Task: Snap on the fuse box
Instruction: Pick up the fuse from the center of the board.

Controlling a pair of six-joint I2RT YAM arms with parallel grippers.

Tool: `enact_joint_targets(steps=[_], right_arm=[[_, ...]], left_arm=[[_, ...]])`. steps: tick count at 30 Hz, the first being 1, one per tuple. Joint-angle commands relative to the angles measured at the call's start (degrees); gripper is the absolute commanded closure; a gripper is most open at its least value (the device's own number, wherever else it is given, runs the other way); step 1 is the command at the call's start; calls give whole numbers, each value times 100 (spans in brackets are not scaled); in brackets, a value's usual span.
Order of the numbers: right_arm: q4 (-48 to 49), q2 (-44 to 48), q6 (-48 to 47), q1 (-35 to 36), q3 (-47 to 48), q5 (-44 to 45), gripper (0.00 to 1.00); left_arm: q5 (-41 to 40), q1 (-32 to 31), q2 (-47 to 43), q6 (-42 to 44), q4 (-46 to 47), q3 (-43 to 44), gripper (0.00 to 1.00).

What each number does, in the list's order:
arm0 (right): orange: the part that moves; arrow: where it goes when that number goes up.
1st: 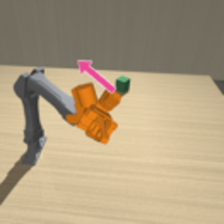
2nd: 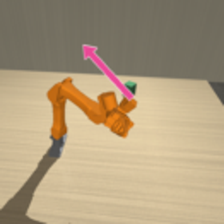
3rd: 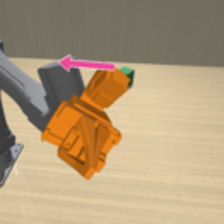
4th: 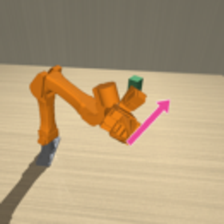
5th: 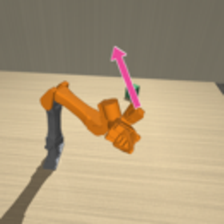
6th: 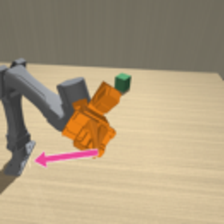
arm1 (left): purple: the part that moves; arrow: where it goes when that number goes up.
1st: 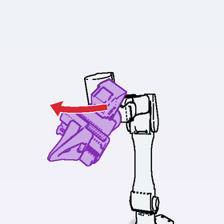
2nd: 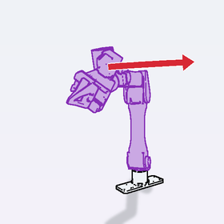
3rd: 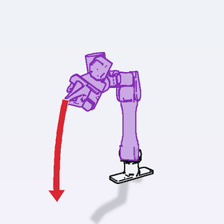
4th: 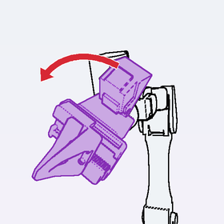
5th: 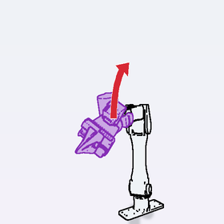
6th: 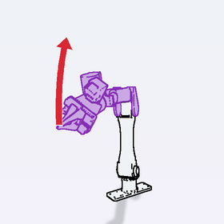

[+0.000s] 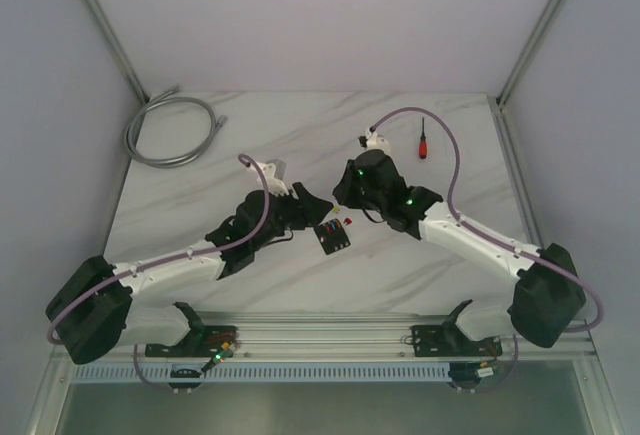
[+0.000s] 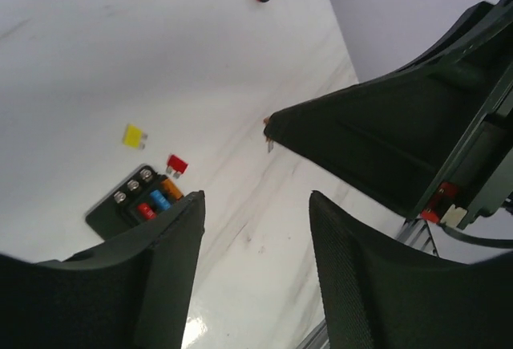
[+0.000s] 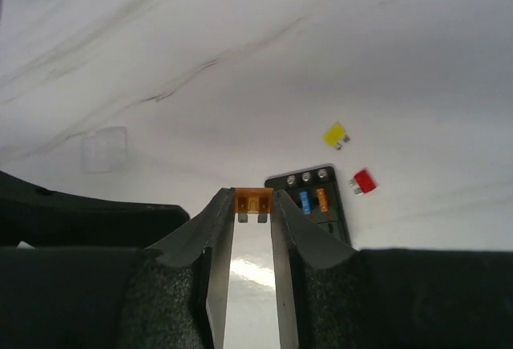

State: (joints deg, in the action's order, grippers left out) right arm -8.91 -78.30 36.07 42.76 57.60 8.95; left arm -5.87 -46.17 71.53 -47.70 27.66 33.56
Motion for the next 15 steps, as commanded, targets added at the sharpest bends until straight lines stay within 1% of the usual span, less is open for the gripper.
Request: enact_joint_targets(steps=[1,4,15], right_arm=[[310,246,409,129,-172,53,78],[390,352,506,198,-238,41,77],[556,499,680,371,-404,4,77]], left_arm=[[-182,-122,136,239,607,106,40],[-163,-145,273,315,488,290,48],[-116,-188,495,329,536,408,64]])
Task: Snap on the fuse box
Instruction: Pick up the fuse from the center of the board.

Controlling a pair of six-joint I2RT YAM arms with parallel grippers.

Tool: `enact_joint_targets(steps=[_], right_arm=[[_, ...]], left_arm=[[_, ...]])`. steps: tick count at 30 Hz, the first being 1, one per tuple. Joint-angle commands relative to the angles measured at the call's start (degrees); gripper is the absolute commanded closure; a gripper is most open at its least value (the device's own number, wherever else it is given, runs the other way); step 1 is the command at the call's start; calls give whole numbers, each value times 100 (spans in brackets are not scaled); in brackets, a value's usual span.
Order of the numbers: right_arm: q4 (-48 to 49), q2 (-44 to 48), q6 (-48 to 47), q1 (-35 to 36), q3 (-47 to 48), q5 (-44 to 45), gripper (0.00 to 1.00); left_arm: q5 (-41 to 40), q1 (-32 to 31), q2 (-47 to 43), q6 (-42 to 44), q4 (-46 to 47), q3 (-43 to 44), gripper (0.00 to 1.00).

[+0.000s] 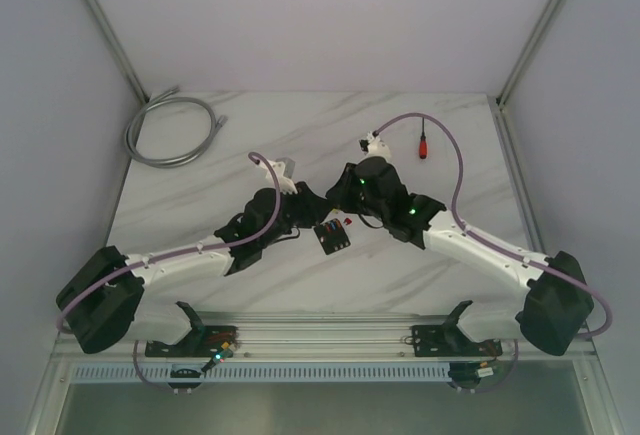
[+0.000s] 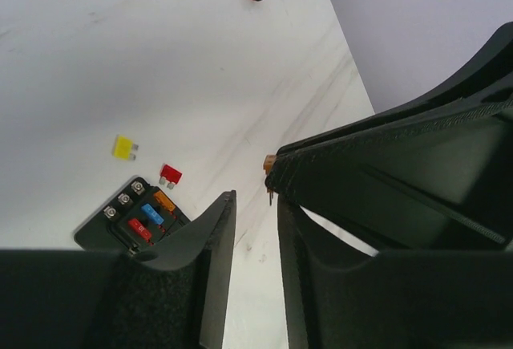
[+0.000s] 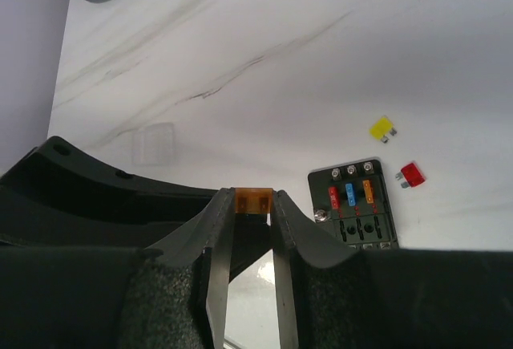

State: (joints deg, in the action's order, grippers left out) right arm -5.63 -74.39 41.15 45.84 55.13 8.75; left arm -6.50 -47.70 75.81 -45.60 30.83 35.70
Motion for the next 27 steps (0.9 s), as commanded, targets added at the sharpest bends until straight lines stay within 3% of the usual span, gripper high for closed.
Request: enact_joint_targets(steps=[1,6,19,24,27], right_arm=[[236,109,183,70,-172,8,77],[285,111,248,115,-236,-21,77],[472,124,369,161,-425,-94,76],[501,244,370,163,-473,18,69],[499,422,165,126,-470,85,55]], left_arm=[[-58,-37,61,126,240,193,65],[-77,-36,-17,160,321,165,70],[-143,-37,-132,278,315,64,100],[-99,-37,-113,501,192,82,100],[-70,-28,-102,780,-80,152,100]])
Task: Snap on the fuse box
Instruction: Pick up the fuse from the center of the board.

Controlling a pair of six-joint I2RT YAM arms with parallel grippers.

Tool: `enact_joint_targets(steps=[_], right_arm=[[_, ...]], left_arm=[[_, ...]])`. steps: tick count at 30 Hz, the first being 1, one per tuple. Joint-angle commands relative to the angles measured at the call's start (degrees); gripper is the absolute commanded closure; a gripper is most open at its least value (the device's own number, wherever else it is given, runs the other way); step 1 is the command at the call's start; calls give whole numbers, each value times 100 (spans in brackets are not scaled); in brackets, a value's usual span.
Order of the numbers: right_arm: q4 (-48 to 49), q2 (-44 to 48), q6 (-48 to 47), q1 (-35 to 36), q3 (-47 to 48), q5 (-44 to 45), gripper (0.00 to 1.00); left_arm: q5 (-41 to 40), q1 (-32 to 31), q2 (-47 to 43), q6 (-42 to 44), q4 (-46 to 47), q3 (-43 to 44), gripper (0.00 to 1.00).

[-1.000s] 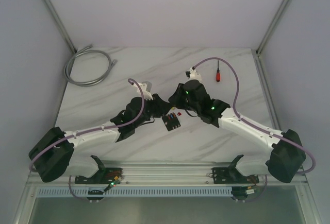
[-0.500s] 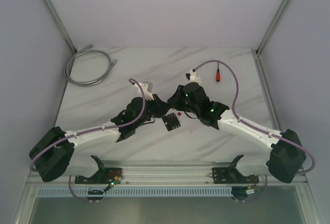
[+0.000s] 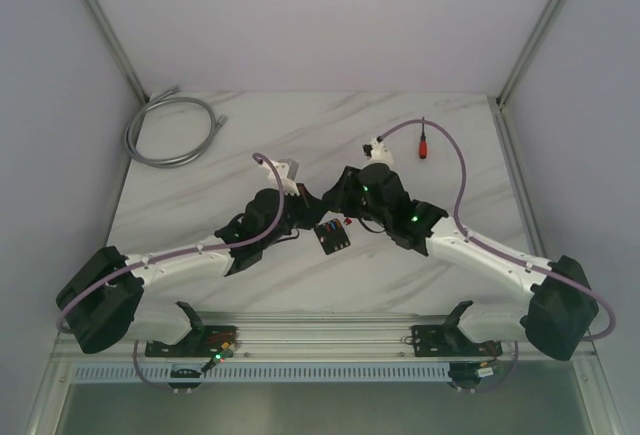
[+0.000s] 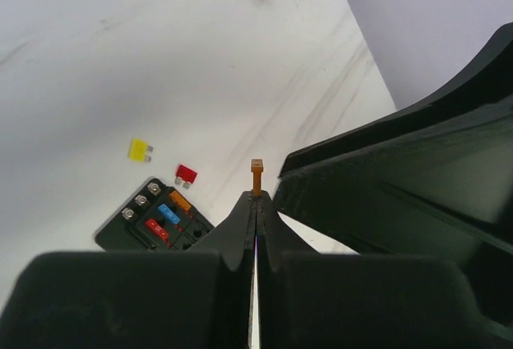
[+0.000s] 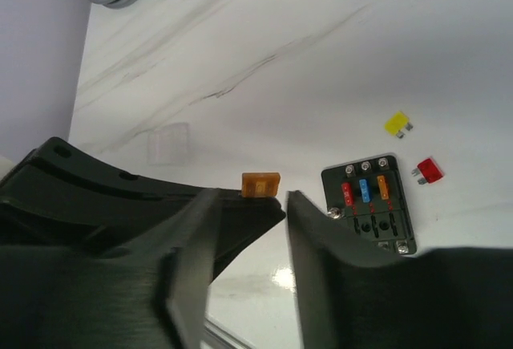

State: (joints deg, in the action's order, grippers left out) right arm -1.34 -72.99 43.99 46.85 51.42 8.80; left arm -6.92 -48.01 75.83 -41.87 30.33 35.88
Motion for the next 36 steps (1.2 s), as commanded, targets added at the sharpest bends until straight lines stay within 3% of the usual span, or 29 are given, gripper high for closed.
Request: enact_joint_targets(steps=[1,5,15,19,25,36], right_arm=[[66,353,-232,-13,-97,51,49],[72,616,-971,-310,-62,-623,39],[145,1471,-3430,-875,-8,-3381,40],[67,1610,-3817,-979,179,-4304,42],[-310,1661,-4183,-1117,363,-4806,48],[-379,1652,-4214,-1318,386,-5717,61]], left_arm=[[-29,4,-122,502,-88,138,100],[241,138,-310,961,-252,93,100],[2499,319,-948,2160,-828,405,100],[3238,318,-1095,2254,-871,570,100],[3809,318,-1385,2337,-896,676,100],[4032,308,-1528,2289,-825,649,100]])
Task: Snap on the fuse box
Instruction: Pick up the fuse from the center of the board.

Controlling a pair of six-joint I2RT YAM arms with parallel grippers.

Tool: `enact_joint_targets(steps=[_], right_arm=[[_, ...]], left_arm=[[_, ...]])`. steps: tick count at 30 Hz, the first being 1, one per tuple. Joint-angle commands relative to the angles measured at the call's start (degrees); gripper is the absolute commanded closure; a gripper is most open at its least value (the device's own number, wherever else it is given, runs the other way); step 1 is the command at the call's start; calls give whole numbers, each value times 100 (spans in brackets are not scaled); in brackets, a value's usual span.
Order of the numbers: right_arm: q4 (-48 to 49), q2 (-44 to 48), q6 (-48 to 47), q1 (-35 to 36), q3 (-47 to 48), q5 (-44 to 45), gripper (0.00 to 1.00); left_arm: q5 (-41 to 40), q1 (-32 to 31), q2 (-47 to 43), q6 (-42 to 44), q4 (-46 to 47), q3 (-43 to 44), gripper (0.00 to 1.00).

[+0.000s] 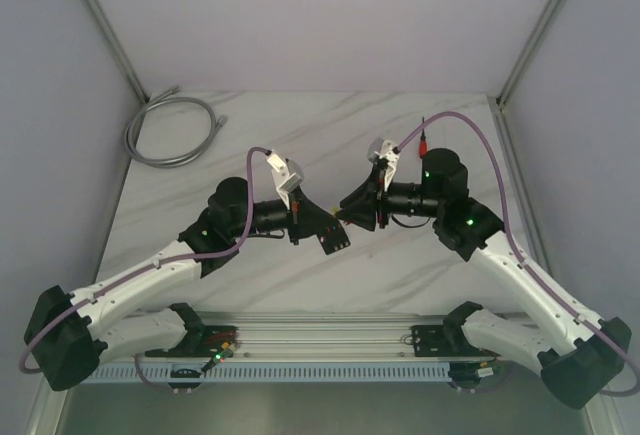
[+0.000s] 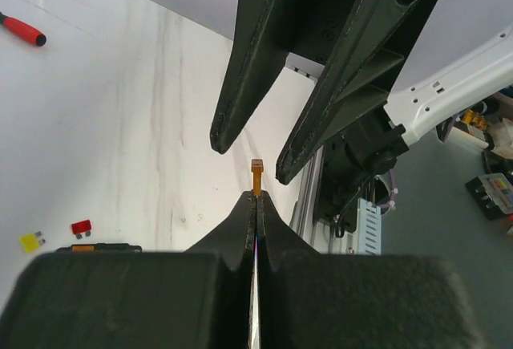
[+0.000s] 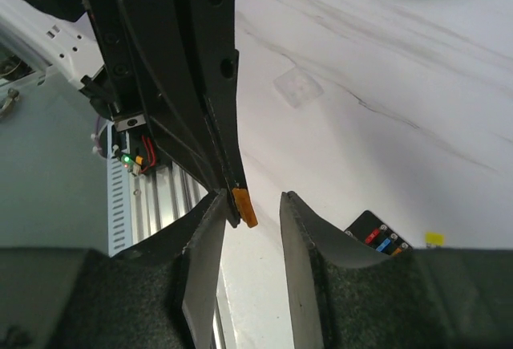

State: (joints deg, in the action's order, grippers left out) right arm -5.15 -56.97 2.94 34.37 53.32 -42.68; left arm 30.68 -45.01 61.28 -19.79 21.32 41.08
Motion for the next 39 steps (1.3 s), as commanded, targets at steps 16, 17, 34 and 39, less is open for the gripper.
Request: enact_joint_targets(steps=[16,17,34,39], right_arm=[[-14,-89,-158,-119,171,-1005,78],[-9,-74,-162,-125,166,-1012,80],[-641,-225,-387,-226,178,-405,100],[-953,-470,-190,-128,45,997,100]], left_arm=[[452,10,-96,-86,399,63,100],[461,15,-101,-81,399,64,100],[-236,10,-87,-187,294,-261,74],[-1527,35,-189,-434,-116,-523,55]])
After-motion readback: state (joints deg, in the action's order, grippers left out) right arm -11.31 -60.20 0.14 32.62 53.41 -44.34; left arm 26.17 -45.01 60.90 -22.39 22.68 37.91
